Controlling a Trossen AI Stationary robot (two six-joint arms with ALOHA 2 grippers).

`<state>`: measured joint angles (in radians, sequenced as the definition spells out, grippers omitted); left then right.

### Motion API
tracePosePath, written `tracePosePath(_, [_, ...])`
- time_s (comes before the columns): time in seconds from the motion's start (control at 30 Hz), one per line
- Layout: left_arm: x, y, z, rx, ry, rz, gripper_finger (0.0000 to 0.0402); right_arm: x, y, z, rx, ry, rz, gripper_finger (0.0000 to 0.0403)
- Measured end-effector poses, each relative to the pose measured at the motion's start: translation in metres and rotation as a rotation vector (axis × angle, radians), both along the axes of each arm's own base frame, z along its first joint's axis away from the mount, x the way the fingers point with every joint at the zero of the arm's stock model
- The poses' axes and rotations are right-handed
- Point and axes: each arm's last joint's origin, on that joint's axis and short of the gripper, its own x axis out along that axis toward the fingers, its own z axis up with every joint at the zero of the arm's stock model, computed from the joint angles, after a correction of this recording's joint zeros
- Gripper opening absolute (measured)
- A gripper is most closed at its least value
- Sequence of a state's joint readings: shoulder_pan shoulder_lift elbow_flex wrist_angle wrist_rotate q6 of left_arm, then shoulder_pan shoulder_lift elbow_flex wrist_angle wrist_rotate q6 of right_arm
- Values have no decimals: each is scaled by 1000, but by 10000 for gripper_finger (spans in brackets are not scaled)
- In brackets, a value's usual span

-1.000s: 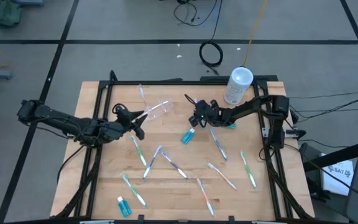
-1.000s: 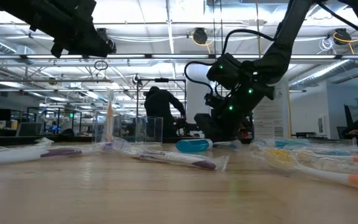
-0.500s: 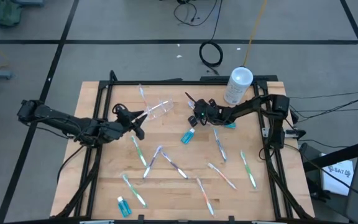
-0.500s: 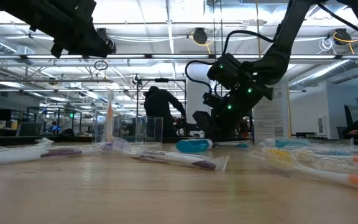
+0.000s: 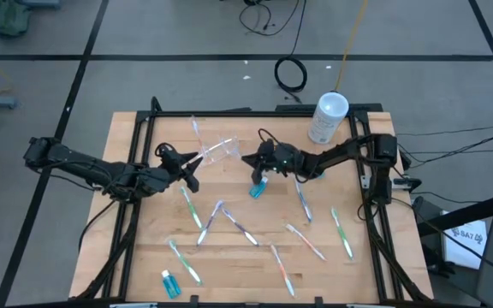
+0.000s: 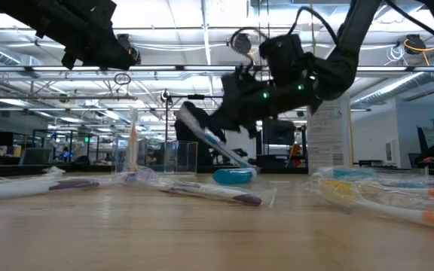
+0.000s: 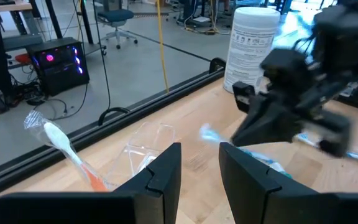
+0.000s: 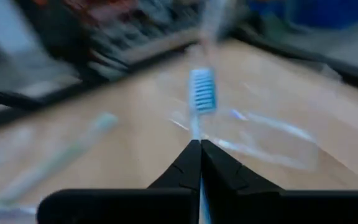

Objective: Pick & Place toothbrushing station
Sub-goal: Put the blue toothbrush into the transparent organizer

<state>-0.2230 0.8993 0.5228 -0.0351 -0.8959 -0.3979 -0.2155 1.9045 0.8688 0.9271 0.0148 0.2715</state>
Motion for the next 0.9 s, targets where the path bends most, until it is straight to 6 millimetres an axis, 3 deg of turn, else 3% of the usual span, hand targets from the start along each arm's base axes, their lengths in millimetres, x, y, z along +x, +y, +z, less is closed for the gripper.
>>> tracePosePath(0.2, [0,0,0,-1,-1,0,115,5,15,19,-61,-186,86,0])
tracePosePath(0.5, [2,0,-2,-3,8,2,115,6,23,26,-121,-248,86,0])
tracePosePath(0.77, [2,2,-2,-13,-3,22,115,-2,1,52,-245,-476,-95,0])
tracePosePath(0.9, [2,5,-2,-7,1,35,115,5,-11,71,-278,-546,-125,0])
